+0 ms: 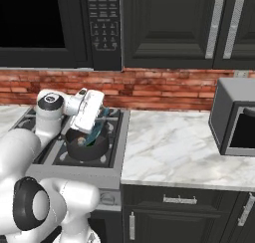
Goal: Put the mushroom and cucumber in the pot. Retrieve the spatula and lightly stir the vegetables in the pot.
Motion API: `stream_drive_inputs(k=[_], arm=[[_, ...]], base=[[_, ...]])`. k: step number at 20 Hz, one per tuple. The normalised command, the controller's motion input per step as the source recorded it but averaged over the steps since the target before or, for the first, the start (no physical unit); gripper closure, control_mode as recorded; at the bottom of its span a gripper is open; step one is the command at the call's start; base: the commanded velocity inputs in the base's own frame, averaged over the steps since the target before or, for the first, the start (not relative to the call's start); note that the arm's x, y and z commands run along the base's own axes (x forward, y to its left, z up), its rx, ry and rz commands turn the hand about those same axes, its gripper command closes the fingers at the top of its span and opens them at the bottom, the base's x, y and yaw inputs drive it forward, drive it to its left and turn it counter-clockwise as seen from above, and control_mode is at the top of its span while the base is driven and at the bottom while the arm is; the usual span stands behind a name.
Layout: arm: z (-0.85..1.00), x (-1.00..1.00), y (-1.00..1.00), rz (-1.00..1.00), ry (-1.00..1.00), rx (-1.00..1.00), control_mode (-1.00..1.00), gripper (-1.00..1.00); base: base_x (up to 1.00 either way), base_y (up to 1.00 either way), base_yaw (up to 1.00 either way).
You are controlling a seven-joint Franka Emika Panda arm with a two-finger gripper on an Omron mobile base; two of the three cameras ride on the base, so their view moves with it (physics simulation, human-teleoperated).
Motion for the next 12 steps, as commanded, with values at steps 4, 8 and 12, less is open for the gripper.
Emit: stream_drive_inputs(k=[4,8,12], arm=[[-0.14,0.00,0.00,0.00,0.00,-0.01,-1.00,1.00],[-0.01,0.05,0.00,0.00,0.00,0.00,-1.00,1.00],[0.00,0.17,0.00,0.00,0.00,0.00,-1.00,1.00]], base=[[0.00,0.00,0.00],[0.00,0.00,0.00],[0.00,0.00,0.00]])
